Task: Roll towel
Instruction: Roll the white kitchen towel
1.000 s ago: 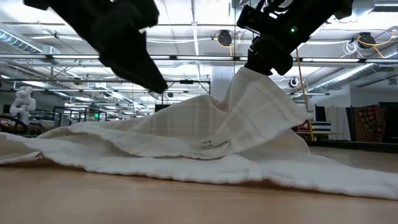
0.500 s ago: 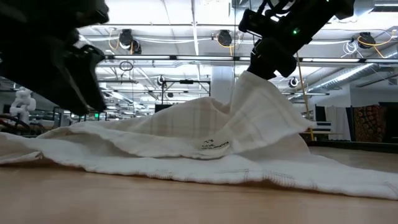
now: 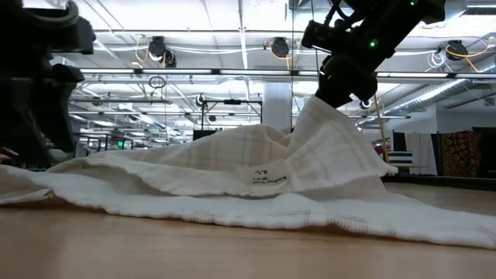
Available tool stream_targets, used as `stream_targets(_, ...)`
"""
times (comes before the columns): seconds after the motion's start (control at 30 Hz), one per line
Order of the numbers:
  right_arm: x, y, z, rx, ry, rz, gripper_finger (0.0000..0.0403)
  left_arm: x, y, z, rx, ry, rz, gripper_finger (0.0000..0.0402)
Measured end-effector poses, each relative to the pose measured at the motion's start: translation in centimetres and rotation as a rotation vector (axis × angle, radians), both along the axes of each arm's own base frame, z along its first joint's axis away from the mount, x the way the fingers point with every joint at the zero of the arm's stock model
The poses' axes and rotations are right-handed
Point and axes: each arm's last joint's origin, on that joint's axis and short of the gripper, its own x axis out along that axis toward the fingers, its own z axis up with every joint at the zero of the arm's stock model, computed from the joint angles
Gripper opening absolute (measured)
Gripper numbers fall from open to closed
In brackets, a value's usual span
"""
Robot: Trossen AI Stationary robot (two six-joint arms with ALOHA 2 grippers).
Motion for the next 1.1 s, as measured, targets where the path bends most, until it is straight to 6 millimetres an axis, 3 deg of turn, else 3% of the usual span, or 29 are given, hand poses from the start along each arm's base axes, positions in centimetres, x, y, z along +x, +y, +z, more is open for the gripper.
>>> stream_targets(0.13,0.0,0.0,0.0,0.000,0.000,0.000,0.0000,-0.1,0.2,-0.3,-0.003,-0.011,0.022,0.0219)
stream_targets(0.33,0.0,0.0,0.0,0.000,0.000,0.000,0.0000,-0.7,1.3,-3.0,-0.060,-0.037,0.041,0.0219)
stream_targets(0.43,0.0,0.0,0.0,0.010,0.003,0.008,0.0000,-0.9,1.9,-3.5,-0.022,-0.068,0.074,0.0213)
stream_targets(0.5,0.0,0.1,0.0,0.019,0.005,0.015,0.0000,-0.9,1.9,-3.5,-0.002,-0.066,0.055,0.0189)
stream_targets(0.6,-0.1,0.1,-0.1,0.017,0.020,0.018,0.0000,-0.9,1.9,-3.4,0.020,-0.052,0.019,0.0118)
stream_targets(0.73,-0.5,0.1,-0.4,0.009,0.064,0.018,0.0000,-0.7,1.9,-2.8,0.049,-0.032,-0.006,0.0017)
stream_targets(0.93,-0.6,0.1,-0.5,0.010,0.081,0.012,0.0000,0.5,1.6,-0.4,0.063,-0.065,-0.049,0.0010)
stream_targets(1.1,-1.9,0.4,-0.5,0.013,0.187,0.042,0.0022,2.3,1.4,3.2,0.075,-0.118,-0.143,0.0004)
